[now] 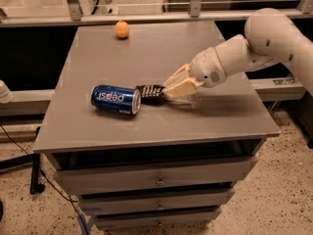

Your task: Move rxbar chocolate near pepsi can

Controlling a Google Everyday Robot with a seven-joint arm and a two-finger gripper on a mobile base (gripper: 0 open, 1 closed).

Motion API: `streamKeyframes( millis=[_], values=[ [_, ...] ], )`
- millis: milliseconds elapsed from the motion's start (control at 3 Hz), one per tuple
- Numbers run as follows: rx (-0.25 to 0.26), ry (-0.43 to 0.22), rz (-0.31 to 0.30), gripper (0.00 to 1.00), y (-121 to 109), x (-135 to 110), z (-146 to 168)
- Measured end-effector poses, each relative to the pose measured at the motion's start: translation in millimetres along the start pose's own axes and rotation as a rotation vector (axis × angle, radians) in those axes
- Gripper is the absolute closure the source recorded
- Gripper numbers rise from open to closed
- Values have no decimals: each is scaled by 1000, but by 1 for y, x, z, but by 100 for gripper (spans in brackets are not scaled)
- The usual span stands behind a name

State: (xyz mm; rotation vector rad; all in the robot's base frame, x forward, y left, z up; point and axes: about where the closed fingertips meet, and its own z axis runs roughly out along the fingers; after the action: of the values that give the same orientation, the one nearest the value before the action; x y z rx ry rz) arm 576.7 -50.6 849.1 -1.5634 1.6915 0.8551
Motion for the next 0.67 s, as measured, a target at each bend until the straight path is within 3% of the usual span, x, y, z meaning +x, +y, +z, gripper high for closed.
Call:
streamKeyframes(
  millis=[667],
  values=[
    [-69,21,-9,61,18,4,8]
  ],
)
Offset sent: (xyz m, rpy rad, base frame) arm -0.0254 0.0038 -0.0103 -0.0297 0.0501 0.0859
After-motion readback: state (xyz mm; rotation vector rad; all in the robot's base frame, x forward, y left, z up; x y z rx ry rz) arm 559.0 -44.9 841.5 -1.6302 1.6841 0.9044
